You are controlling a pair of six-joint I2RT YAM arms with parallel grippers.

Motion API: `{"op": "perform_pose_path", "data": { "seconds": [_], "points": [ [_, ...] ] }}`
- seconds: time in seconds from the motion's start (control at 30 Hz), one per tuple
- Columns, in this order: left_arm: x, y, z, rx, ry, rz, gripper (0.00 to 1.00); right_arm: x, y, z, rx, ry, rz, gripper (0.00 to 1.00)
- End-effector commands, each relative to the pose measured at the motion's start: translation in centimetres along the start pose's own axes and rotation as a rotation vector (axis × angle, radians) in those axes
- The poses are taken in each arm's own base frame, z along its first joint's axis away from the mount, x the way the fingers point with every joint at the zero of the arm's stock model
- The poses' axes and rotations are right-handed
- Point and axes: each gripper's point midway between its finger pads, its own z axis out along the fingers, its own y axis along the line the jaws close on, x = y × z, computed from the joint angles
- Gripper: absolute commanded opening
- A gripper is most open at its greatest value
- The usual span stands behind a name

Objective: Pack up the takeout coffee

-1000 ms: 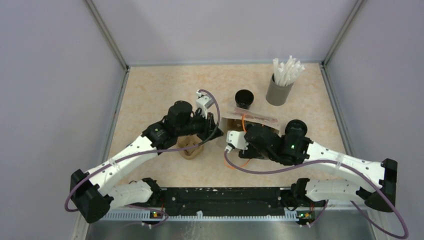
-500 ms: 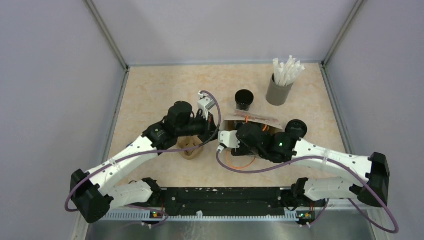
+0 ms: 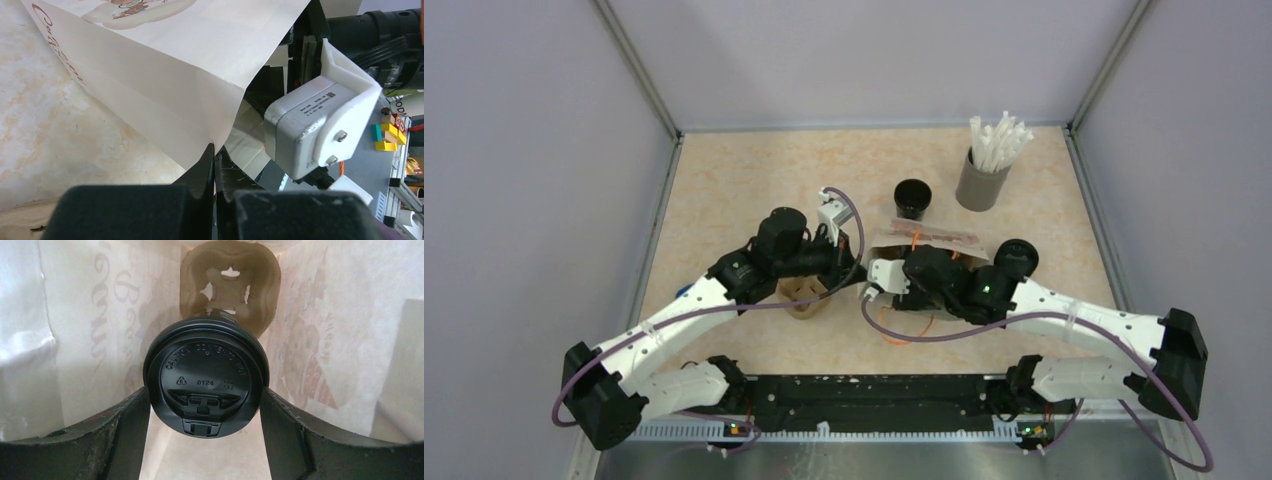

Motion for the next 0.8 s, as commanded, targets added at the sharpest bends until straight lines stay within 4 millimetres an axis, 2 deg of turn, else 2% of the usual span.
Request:
{"op": "perform_pose_path", "data": {
  "seconds": [0.0, 0.1, 0.2, 0.27, 0.53, 0.77],
  "points": [
    [-1.3, -1.3, -0.5, 0.048, -0.051, 0.034, 0.0, 0.3, -1.2, -0.6, 0.067, -0.034, 0.027, 0.54],
    [-1.4, -1.4, -0.5, 0.052, -0.054, 0.033, 0.0, 0.1, -2.3, -0.7, 0.095, -0.042, 0.031, 0.53],
    [-1.4, -1.4, -0.6, 0.049, -0.052, 0.035, 0.0, -1.2, -3.9, -1.6, 0.127, -0.083, 0.063, 0.53],
    [-1.4, -1.4, -0.6, 0.049, -0.053, 0.034, 0.0, -1.1, -4.7, -2.0, 0.145, -0.067, 0.061, 0.53],
    [-1.8, -1.7, -0.7, 0.061, -0.062, 0.041, 0.0, 1.5, -4.3, -1.3, 0.106, 0.041, 0.017, 0.53],
    [-2.0, -2.1, -0.8, 0.07, -0.069, 0.021, 0.0, 1.0, -3.3, 0.0, 0.073, 0.008, -0.012, 0.53]
  ]
}}
